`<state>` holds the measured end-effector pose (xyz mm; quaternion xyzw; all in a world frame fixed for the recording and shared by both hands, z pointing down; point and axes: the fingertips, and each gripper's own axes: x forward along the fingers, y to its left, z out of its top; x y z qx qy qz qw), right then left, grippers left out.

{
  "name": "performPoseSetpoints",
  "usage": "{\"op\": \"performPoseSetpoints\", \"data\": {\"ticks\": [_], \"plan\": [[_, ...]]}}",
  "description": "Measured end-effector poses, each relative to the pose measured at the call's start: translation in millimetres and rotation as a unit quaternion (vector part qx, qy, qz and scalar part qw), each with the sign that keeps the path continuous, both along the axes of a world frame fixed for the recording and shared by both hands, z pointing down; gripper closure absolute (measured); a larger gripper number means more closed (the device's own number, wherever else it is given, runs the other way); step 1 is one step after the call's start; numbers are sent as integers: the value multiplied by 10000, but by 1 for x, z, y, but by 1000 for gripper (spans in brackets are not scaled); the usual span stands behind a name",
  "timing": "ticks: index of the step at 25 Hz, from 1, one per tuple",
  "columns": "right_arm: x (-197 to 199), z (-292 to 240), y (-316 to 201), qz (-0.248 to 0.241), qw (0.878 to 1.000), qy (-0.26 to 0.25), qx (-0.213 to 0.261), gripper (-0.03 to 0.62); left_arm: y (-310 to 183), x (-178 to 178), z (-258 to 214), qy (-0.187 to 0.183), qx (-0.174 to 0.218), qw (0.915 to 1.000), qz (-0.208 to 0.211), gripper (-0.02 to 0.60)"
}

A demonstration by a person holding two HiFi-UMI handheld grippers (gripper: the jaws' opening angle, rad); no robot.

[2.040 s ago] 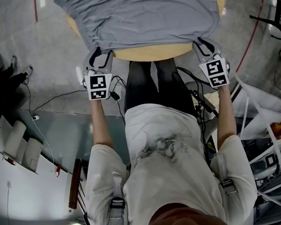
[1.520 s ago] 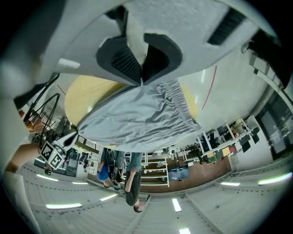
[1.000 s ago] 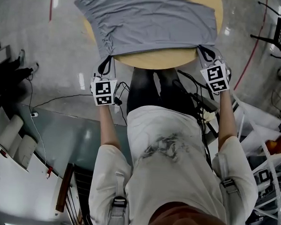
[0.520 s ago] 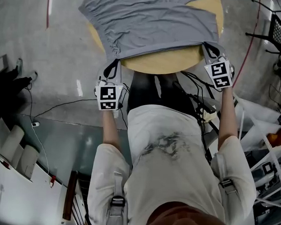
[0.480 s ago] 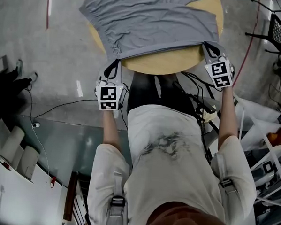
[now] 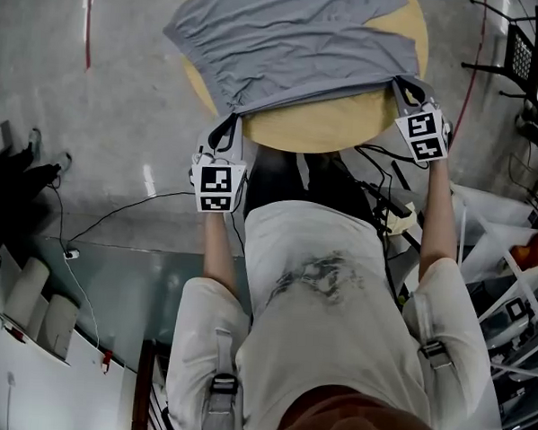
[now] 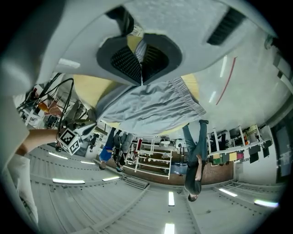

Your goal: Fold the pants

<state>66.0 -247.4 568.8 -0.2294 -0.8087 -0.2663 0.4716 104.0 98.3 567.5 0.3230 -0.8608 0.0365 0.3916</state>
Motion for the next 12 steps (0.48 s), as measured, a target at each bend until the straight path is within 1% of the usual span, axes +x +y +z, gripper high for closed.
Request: {"op": "performPoseSetpoints", "data": {"ticks": [6,12], "plan": [[-25,-9,3,2,9999,-96,98,574,1,-18,-8,-6,105,9999,-14,558],[-50,-11,6,-110,9998,-165,103,574,4,-34,-11,-6,97,9999,-89,558]]}}
